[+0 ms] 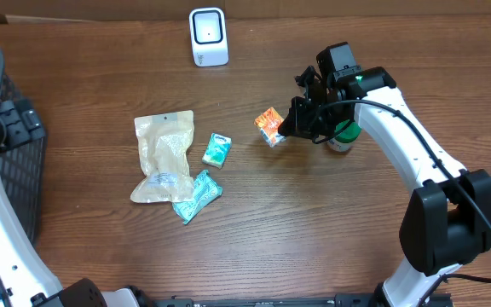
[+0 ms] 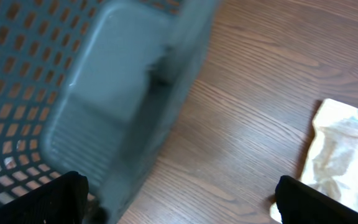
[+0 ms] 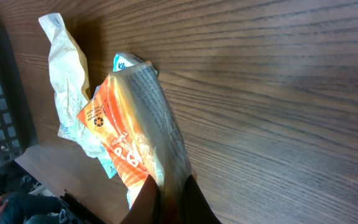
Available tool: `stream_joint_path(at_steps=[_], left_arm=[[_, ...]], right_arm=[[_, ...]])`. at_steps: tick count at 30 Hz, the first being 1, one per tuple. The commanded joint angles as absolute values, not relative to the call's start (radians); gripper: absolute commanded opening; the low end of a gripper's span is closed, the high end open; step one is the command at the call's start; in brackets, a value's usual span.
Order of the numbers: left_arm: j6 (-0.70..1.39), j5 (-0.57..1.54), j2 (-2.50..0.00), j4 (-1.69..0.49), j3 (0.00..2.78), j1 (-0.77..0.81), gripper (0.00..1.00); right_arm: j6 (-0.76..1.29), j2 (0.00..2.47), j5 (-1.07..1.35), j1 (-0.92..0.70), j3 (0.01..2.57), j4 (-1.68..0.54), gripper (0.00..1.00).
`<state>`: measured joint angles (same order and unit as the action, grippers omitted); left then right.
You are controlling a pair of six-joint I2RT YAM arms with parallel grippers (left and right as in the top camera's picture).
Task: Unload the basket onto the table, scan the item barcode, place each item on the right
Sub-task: 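Carry the orange packet with the right gripper to the scanner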
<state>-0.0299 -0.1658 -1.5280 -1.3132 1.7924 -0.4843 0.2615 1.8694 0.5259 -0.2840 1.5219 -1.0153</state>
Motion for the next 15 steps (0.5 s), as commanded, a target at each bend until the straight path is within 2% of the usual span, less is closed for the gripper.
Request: stream_joint_path(at_steps=[1,9,15], left_arm=[[-0.045,-0.164,-1.53,-1.312,1.809,-0.526,1.0],[-0.045,-0.164,-1.53,-1.312,1.809,-0.53,0.99],[-0.045,-0.164,-1.53,-1.312,1.809,-0.53,0.99]], right_arm=[[0.266,1.856,0.496,-0.296,1.553,-0.997,0.04],[0.315,1.856,0.249,-0.373,1.563,-0.872,0.04],[0.275,1.857,-0.075,-0.458,1.679,-0.746,0.04]])
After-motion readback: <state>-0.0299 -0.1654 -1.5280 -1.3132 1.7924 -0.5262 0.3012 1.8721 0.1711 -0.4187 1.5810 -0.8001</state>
